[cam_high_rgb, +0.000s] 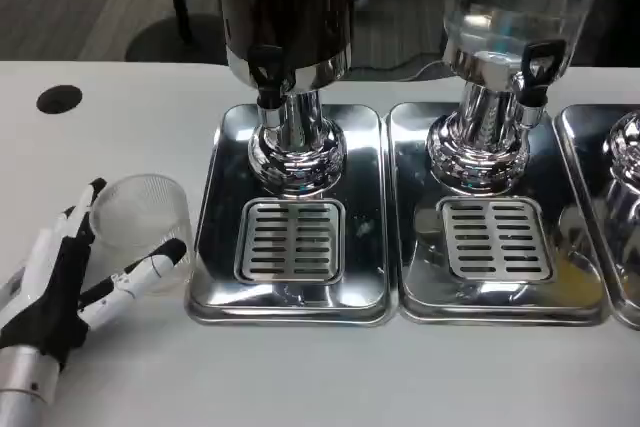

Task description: Grasp the cup under the faucet to collect the drink, then remove the cup.

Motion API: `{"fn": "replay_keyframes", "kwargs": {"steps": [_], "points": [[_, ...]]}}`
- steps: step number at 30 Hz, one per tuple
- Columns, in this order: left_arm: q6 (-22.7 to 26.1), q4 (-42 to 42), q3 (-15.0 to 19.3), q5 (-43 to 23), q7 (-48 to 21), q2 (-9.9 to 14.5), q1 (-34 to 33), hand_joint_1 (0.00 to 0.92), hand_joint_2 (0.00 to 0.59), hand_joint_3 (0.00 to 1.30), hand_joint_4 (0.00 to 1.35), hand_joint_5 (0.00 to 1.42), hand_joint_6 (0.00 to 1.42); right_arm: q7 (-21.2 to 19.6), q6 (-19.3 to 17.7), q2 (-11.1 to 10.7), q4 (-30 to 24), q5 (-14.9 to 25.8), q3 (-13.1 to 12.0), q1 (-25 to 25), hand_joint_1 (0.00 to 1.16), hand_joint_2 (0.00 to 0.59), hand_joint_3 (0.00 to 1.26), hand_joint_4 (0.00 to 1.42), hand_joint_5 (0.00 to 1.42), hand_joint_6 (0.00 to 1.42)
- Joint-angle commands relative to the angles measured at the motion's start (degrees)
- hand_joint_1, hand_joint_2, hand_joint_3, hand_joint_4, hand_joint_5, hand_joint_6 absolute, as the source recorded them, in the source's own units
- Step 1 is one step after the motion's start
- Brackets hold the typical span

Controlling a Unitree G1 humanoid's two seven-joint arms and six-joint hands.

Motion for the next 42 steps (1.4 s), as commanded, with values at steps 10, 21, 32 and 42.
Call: {"fn": "replay_keyframes", "kwargs": {"steps": [10,21,32,42], "points": [[0.16,-0.34,0.06,-0.14,1.46,-0.23,0.44,0.179,0.132,0.00,0.00,0.00,0.00,-0.37,-1.56,0.44,0.35,0.25,-1.05,0.18,0.70,0.569,0.40,0.31,0.25,0.18],[-0.20,-0.99,-0.06,0.04,2.03,-0.28,1.00,0.165,0.168,0.11,0.14,0.04,0.00,-0.53,-2.00,0.52,0.56,0.38,-1.41,0.39,0.71,0.569,0.40,0.31,0.25,0.18],[-0.63,-1.49,0.26,-0.14,2.75,-0.15,1.77,0.148,0.179,0.21,0.30,0.15,0.00,-0.39,-2.32,0.60,0.87,0.27,-1.49,0.25,0.71,0.569,0.40,0.32,0.25,0.18],[-1.64,-1.67,1.24,-0.92,4.28,-0.58,2.79,0.111,0.235,0.26,0.40,0.23,0.00,-0.55,-2.72,0.71,1.37,0.05,-1.48,0.32,0.71,0.569,0.40,0.32,0.25,0.18]]}}
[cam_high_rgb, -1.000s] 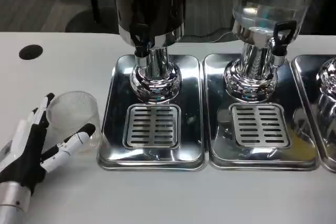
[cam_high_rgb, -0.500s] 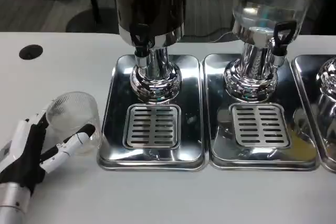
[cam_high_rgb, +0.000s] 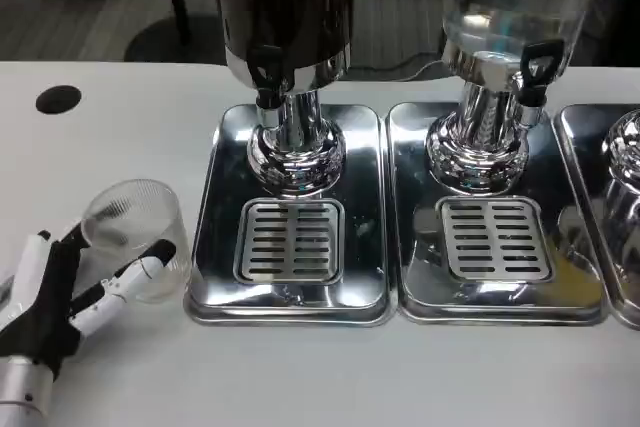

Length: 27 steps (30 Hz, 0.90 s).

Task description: Grasp the cup under the faucet to collect the drink, then remove the cup.

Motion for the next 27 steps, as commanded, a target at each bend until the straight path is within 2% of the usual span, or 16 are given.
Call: {"fn": "replay_keyframes", "kwargs": {"steps": [1,8,27], "points": [[-1.15,-0.55,0.85,-0.85,1.53,-0.50,0.80,0.109,0.236,0.26,0.41,0.24,0.00,-0.55,-0.80,0.29,0.23,0.03,-0.42,0.19,0.71,0.569,0.40,0.32,0.25,0.18],[-1.74,-0.60,1.74,-1.68,2.64,-1.10,1.23,0.071,0.287,0.28,0.47,0.28,0.00,-0.49,-0.82,0.31,0.44,0.02,-0.42,0.23,0.71,0.569,0.40,0.32,0.25,0.18],[-2.54,-2.09,3.76,-2.65,3.16,-1.62,2.13,0.028,0.297,0.31,0.51,0.32,0.00,-0.36,-0.70,0.43,0.23,-0.12,-0.28,0.24,0.72,0.569,0.40,0.31,0.25,0.18]]}}
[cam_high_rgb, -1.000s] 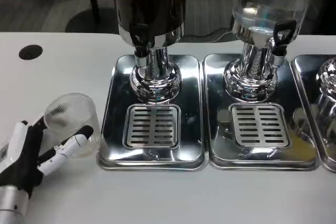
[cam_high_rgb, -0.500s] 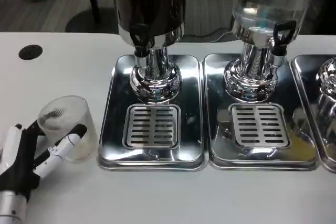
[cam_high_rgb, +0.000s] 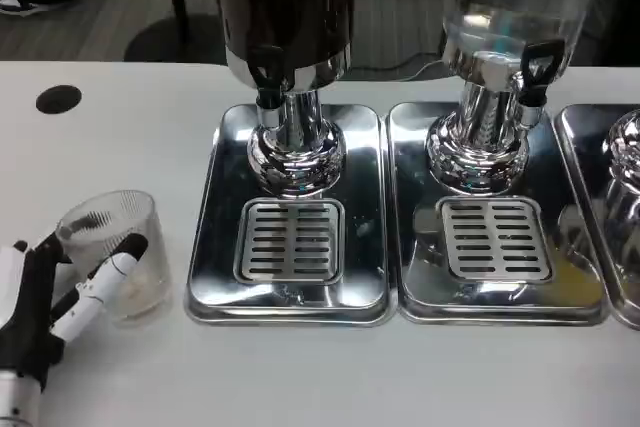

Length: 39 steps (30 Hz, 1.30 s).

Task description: Grasp the cup under the faucet to collect the drink, then remove the cup.

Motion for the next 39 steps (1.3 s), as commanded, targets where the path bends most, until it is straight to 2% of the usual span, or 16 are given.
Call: {"fn": "replay_keyframes", "kwargs": {"steps": [1,8,18,30,39], "points": [[-1.51,-1.45,0.74,-0.43,1.41,-0.13,0.11,0.027,0.297,0.31,0.51,0.32,0.00,-0.36,-0.61,0.23,-0.13,-0.04,-0.29,0.22,0.72,0.569,0.40,0.31,0.25,0.18],[-1.03,-4.66,1.60,-0.33,1.71,-0.40,-0.26,0.015,0.300,0.31,0.51,0.33,0.00,-0.29,-0.65,0.23,-0.05,-0.03,-0.23,0.30,0.72,0.569,0.40,0.31,0.25,0.18],[1.98,-7.99,0.83,2.24,1.20,-0.41,-2.39,0.014,0.309,0.37,0.51,0.33,0.00,-0.21,-0.73,0.36,-0.15,0.23,-0.25,0.48,0.72,0.569,0.40,0.31,0.25,0.18],[5.38,-7.93,0.20,3.49,1.12,-0.53,-6.17,0.014,0.311,0.39,0.51,0.33,0.00,-0.07,-0.74,0.29,0.21,0.81,-0.44,0.53,0.72,0.569,0.40,0.32,0.25,0.18],[7.99,-8.61,-3.61,7.61,3.20,-2.54,-9.07,0.019,0.310,0.39,0.51,0.33,0.00,-0.14,-1.08,0.64,-0.10,1.26,-0.39,0.94,0.72,0.569,0.40,0.32,0.25,0.18]]}}
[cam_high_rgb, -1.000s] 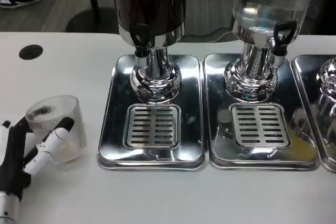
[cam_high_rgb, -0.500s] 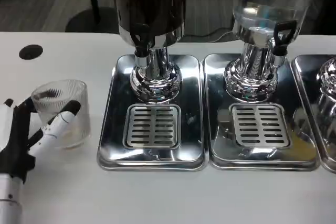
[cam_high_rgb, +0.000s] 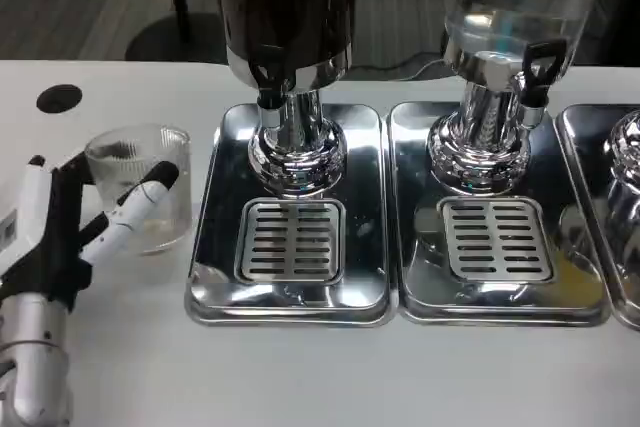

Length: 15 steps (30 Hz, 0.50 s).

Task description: Grasp the cup under the faucet to collect the drink, then remove the cup.

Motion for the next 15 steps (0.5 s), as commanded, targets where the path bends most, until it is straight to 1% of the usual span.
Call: {"fn": "replay_keyframes", "kwargs": {"steps": [1,6,15], "points": [[0.55,-1.43,-2.25,2.84,2.14,-1.03,-1.91,0.020,0.310,0.39,0.51,0.33,0.00,-0.22,-1.03,0.57,-0.30,0.76,-0.42,0.67,0.72,0.569,0.40,0.32,0.25,0.18],[0.57,-3.30,-4.53,5.75,2.87,-1.59,-1.50,0.025,0.310,0.40,0.51,0.33,0.00,-0.24,-1.54,0.74,-0.58,1.18,-0.79,0.98,0.72,0.569,0.40,0.32,0.25,0.18],[1.13,-4.93,-5.21,6.77,2.38,-1.47,-0.88,0.026,0.312,0.40,0.52,0.34,0.00,-0.21,-2.20,0.83,-0.19,1.49,-1.07,1.12,0.72,0.569,0.40,0.32,0.25,0.18]]}}
